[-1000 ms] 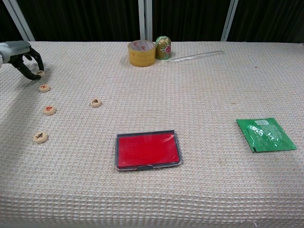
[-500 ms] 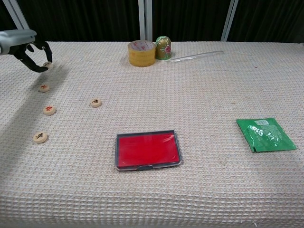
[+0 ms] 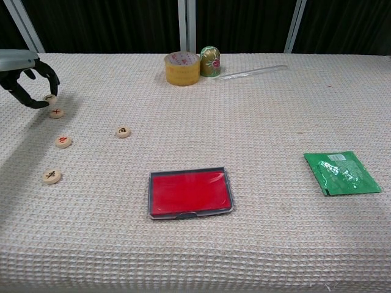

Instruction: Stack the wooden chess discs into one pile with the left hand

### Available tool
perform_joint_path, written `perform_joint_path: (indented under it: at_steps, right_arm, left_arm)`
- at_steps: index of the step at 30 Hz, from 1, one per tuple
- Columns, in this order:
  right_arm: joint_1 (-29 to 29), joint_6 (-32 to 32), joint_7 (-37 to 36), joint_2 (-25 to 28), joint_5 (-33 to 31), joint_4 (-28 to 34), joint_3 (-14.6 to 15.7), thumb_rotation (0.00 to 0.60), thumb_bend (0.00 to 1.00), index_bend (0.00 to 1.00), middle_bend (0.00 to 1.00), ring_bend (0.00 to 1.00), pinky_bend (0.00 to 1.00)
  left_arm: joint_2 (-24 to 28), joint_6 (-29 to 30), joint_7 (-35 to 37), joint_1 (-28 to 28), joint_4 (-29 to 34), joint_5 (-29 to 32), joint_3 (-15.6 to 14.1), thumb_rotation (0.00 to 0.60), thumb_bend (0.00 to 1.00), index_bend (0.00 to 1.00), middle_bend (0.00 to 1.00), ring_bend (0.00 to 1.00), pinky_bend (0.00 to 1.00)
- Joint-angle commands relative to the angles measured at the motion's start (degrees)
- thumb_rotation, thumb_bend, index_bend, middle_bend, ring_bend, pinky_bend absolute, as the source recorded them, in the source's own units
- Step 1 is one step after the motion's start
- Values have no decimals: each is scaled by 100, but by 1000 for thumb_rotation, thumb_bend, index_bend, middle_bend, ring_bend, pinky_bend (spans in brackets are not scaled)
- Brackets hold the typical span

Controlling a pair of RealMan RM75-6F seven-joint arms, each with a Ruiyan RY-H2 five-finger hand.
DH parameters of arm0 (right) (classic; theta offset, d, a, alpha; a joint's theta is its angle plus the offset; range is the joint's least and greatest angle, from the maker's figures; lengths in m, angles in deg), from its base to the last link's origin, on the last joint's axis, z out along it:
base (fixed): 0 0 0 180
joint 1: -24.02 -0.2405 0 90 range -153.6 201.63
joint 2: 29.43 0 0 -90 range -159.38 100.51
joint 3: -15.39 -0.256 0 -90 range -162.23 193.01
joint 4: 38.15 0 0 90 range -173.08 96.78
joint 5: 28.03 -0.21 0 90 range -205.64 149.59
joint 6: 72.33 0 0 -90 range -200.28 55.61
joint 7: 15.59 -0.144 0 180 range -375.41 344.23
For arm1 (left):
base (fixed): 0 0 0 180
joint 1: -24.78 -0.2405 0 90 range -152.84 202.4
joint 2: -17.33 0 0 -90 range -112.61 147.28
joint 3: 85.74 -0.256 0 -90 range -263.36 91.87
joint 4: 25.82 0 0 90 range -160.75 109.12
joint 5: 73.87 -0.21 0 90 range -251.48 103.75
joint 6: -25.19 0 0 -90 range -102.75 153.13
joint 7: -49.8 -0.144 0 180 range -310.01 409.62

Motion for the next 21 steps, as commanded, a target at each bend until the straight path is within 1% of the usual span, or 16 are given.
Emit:
perform_joint_path:
  at_steps: [1,9,21]
  right_arm:
    - [-7,-7,1,-12,13,-2,-5,600,298,130,213,43,140]
    - [-13,-50,33,-2,-10,20,-23,600,298,130,214,43,141]
    - [-23,-98,28,-16,-29,18,-40,600,297,130,213,43,142]
  left_arm:
    - [-65,14,6,-6,-40,19,-27,600,418,525,190,124,178]
    - [-228,1,35,27,-196,14,-63,600,418,516,187,124,178]
    - [-249,25,-17,8,-235,36,-136,600,407,504,182,124,178]
